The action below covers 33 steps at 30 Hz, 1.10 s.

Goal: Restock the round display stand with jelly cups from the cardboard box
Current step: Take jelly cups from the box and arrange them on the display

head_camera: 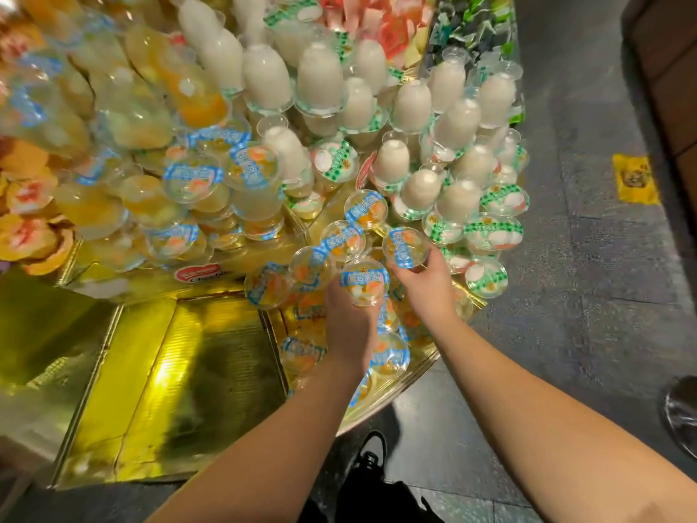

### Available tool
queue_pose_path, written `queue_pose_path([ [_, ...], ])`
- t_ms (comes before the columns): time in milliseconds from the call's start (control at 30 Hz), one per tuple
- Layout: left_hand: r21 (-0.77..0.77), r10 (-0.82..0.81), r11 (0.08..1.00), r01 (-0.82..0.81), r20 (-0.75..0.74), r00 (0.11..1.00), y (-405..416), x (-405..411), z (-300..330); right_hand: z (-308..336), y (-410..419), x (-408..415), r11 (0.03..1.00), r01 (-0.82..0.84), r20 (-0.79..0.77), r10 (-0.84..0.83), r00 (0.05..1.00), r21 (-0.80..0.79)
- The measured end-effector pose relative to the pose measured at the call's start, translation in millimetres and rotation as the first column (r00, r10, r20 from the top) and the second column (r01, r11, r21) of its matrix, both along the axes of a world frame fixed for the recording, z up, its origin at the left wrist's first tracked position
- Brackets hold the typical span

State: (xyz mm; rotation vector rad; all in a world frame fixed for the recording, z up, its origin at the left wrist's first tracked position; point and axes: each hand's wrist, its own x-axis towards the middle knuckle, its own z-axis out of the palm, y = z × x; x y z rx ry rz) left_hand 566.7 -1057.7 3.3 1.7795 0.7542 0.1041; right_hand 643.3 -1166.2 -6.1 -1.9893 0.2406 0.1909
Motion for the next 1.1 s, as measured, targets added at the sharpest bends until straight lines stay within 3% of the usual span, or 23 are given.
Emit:
queue_pose_path([
  [367, -0.113, 0.1, 0.988, -0.11, -0.089, 0.991, -7, 12, -16, -16, 11, 15, 1.0, 0.013, 0.036, -0.012, 0.999, -0.028],
  [833, -0.036, 0.137, 0.99, -0.137, -0.002, 0.991, -17, 24, -22, -22, 7, 19, 0.992, 0.031, -0.014, -0.03, 0.999, 0.12],
  [1100, 0.043, 0.114, 0.993, -0.114, -0.017, 0.993, -20, 28, -21, -25, 11, 25, 0.994, -0.014, 0.009, 0.013, 1.0, 0.11],
])
